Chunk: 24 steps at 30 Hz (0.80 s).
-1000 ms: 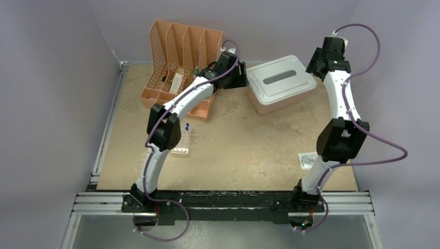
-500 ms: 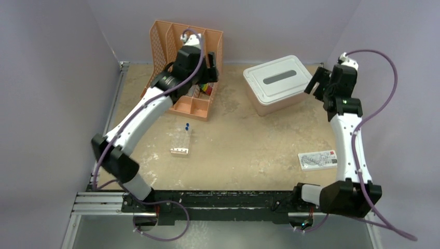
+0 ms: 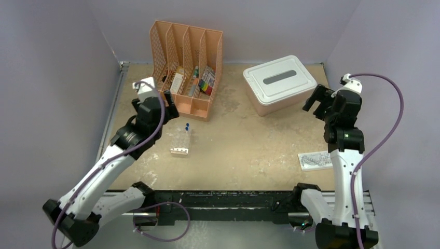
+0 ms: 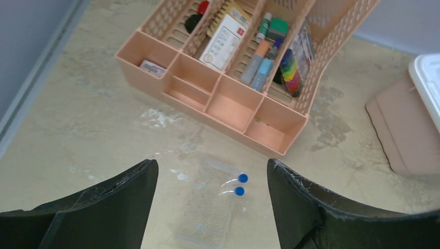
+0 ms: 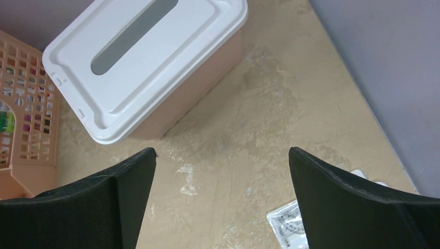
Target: Organize the chemistry lab equipment
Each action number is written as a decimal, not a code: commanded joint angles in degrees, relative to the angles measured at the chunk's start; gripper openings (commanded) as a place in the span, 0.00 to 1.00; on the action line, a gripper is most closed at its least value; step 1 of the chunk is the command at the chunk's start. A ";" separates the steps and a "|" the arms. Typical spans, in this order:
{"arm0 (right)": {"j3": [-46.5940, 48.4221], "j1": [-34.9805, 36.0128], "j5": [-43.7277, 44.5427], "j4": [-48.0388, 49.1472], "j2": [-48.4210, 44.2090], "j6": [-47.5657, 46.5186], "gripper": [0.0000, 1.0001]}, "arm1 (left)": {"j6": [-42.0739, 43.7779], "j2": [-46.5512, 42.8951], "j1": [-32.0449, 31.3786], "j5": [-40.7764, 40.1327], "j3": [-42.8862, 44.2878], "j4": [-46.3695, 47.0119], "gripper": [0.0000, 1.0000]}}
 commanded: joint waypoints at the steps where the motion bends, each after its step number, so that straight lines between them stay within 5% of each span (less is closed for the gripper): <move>1: 1.09 -0.04 4.10 2.24 -1.40 1.38 0.99 | -0.83 -10.32 0.43 -7.32 -5.11 0.72 0.77; 24: 7.43 0.14 8.26 0.32 -5.18 2.25 0.99 | 0.40 -14.50 0.41 -11.07 7.86 -7.09 0.85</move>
